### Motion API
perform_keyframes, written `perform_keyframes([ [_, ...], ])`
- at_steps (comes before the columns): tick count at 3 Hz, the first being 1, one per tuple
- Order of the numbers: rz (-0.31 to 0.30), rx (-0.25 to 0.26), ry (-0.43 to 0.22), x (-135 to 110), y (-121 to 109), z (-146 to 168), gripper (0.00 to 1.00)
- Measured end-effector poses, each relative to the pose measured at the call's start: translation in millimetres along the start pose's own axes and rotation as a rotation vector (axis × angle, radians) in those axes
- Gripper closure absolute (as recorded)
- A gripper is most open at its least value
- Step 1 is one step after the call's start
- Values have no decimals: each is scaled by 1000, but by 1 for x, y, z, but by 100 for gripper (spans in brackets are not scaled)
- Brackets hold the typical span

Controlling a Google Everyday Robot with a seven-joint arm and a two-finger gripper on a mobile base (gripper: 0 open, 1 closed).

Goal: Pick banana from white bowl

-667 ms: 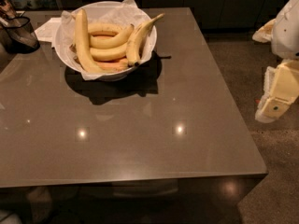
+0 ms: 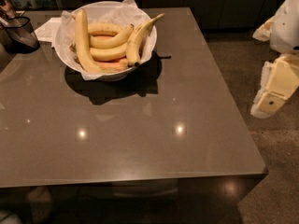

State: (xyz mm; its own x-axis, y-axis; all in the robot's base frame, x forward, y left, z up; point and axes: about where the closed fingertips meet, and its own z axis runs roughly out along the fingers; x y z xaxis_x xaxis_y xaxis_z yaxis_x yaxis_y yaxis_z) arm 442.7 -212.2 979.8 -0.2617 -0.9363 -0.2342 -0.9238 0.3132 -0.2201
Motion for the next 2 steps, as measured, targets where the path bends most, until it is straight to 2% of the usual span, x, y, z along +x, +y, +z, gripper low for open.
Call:
perform_keyframes([
  [1,23,-40,-55,-26,-9,-5,0],
  [2,-10,-67,-95,-60,-19,-10,0],
])
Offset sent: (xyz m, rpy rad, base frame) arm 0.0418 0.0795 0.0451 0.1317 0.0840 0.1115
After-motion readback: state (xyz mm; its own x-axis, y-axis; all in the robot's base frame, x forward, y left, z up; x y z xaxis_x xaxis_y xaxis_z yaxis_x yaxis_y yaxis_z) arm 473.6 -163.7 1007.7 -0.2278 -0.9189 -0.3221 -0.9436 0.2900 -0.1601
